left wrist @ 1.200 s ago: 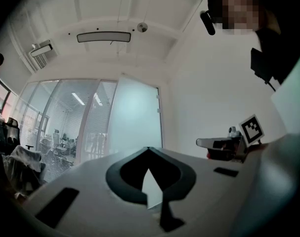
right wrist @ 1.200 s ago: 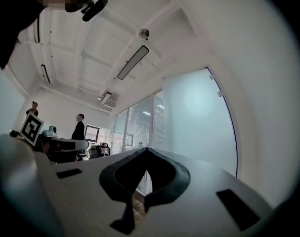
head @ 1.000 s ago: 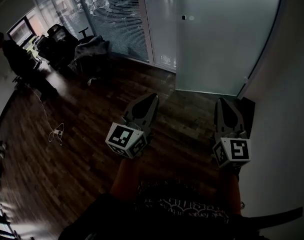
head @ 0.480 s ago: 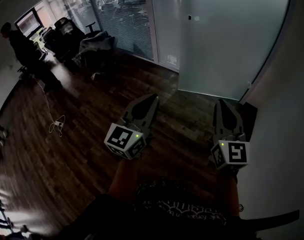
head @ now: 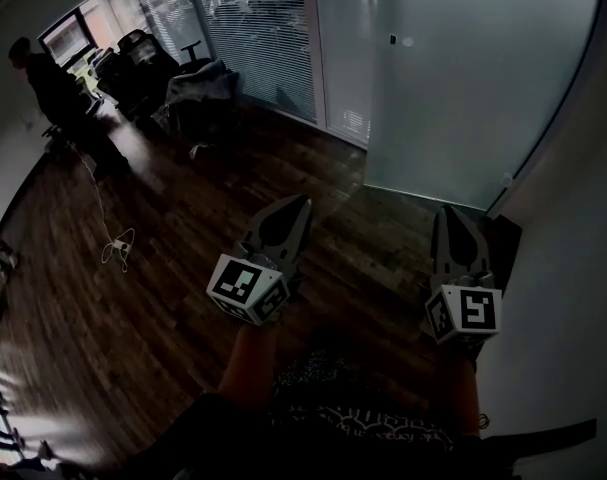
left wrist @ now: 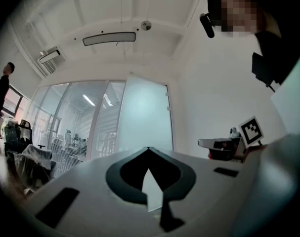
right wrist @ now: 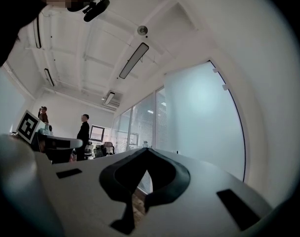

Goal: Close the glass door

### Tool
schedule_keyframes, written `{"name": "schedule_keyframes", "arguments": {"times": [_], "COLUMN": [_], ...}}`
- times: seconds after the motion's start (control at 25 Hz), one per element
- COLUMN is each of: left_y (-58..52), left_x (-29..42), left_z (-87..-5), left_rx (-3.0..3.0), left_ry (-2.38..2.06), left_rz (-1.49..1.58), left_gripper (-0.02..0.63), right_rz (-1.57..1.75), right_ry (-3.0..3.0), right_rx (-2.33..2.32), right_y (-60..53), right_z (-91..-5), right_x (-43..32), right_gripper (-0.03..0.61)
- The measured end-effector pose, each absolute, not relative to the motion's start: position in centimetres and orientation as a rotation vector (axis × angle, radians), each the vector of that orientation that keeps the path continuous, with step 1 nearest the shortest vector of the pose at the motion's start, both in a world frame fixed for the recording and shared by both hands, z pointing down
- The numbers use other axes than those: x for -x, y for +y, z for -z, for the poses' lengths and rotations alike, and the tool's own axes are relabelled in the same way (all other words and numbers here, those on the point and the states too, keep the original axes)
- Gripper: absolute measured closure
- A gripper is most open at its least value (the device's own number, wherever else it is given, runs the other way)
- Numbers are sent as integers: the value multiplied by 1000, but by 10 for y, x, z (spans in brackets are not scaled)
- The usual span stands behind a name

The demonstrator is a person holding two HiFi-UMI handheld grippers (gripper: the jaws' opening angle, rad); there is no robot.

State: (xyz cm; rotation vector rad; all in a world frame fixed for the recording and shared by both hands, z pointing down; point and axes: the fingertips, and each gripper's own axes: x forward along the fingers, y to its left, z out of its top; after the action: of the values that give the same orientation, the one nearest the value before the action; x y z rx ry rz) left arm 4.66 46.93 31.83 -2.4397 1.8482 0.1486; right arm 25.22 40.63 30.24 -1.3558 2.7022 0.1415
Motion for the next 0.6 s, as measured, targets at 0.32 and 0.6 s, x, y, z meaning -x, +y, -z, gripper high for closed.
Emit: {"name": "schedule_keyframes", "arguments": {"times": [0.32, 0.6], "left_y": [402, 347], "left_x": [-19, 19], "left_z": [-315, -308], "left_rx": [2491, 2510], "left_ry": [1707, 1661], "left_rz": [-147, -163], "left_gripper": [612, 612], "right_rz": [-174, -192], "right_ry": [2678, 2630], "right_rx": [1430, 1485], "right_y": [355, 311], "right_z": [-302, -295], "right_x": [-219, -194], "right_gripper": [575, 575]}}
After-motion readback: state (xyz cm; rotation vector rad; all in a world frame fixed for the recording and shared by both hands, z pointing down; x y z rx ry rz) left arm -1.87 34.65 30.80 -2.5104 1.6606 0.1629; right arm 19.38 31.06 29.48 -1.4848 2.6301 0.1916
